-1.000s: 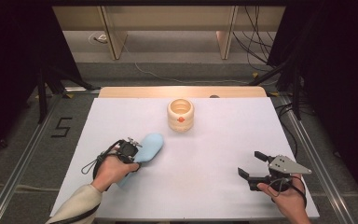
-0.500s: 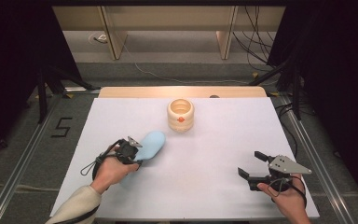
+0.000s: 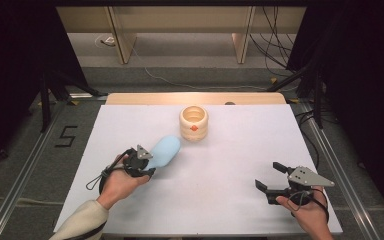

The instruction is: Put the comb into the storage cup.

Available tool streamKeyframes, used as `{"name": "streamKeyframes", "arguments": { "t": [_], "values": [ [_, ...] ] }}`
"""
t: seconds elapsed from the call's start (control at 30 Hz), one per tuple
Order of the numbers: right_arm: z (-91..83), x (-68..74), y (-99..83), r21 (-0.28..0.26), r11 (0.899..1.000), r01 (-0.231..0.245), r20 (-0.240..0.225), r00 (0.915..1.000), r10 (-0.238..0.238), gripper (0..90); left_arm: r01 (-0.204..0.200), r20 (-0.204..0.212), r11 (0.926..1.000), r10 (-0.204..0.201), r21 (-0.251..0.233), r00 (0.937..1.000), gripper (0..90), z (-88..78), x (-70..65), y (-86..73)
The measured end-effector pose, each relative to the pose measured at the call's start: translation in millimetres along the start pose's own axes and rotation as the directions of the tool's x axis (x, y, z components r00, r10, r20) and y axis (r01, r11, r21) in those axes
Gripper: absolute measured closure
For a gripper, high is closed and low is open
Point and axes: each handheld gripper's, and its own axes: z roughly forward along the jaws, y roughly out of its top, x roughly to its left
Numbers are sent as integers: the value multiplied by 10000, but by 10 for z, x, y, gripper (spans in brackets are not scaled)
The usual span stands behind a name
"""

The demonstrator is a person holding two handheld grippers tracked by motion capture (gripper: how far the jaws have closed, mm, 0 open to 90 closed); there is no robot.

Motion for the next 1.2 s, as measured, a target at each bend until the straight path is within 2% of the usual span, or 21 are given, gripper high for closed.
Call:
{"name": "streamKeyframes", "arguments": {
  "t": [0.33,0.5,0.67,1.13,1.2],
  "values": [
    [-3,-4,0,-22,10000,16,-14,10000,-16,106,-89,124,9976,98,-692,9999,694,-39,-18,-26],
    [-2,-6,-2,-59,10000,-67,-42,10000,66,106,-220,142,9929,239,-1168,9996,694,-62,-42,-28],
    [-3,-12,-4,-69,9999,-108,-36,9999,108,107,-222,147,9899,245,-1403,9996,694,-66,-47,-31],
    [0,-18,-6,-114,9997,-237,-46,9997,237,108,-118,178,9772,159,-2121,9997,694,-99,-70,-13],
    [0,-19,-5,-133,9996,-266,-45,9996,265,109,-89,96,9715,115,-2368,9999,694,-112,-76,-7]
  ]
}}
